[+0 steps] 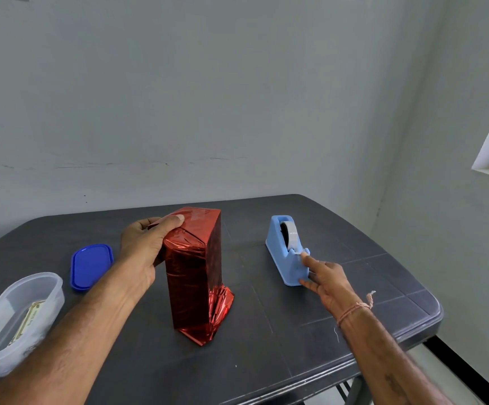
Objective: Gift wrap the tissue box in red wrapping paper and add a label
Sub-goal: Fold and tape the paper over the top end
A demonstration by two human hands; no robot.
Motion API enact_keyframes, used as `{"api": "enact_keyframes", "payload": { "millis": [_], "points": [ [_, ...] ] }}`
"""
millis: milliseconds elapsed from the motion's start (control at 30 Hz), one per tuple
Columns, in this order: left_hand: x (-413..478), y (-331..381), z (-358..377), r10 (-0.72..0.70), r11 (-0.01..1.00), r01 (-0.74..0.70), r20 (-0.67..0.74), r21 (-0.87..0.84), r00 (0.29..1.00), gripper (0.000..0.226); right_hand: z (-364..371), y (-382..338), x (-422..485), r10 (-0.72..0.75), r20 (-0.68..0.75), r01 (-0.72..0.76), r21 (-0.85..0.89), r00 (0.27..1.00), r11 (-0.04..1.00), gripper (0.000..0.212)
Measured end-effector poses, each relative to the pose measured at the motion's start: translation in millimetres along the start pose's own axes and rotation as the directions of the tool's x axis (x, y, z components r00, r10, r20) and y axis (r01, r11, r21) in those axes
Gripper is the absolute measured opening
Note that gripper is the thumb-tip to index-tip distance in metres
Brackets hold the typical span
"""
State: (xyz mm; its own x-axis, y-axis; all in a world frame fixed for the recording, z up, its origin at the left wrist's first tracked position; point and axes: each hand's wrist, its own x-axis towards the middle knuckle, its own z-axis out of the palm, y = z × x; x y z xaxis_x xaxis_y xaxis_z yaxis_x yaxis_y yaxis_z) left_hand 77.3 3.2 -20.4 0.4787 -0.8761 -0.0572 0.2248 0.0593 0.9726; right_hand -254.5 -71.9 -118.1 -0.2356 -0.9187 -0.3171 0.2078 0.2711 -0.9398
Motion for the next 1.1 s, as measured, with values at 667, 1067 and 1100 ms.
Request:
{"api": "enact_keyframes", "payload": {
  "millis": [667, 1067, 1100],
  "points": [
    [11.2, -4.1, -3.0, -0.008, 1.0, 0.008, 0.001, 0.012, 1.0, 0.061, 1.6, 21.9, -2.5, -0.096, -0.015, 0.096, 0.027, 0.995, 0.995, 0.017],
    [6.5, -2.7, -1.6, -0.008, 1.0, 0.009, 0.006, -0.011, 1.0, 0.061, -7.2, 33.9, -24.4, -0.106, 0.036, 0.109, -0.086, 0.994, 0.99, 0.019],
    [6.5, -2.9, -0.9, -0.009, 1.0, 0.009, 0.008, -0.018, 1.0, 0.061, -7.4, 29.3, -34.0, -0.106, 0.096, 0.113, -0.073, 0.99, 0.991, 0.02]
  ]
}}
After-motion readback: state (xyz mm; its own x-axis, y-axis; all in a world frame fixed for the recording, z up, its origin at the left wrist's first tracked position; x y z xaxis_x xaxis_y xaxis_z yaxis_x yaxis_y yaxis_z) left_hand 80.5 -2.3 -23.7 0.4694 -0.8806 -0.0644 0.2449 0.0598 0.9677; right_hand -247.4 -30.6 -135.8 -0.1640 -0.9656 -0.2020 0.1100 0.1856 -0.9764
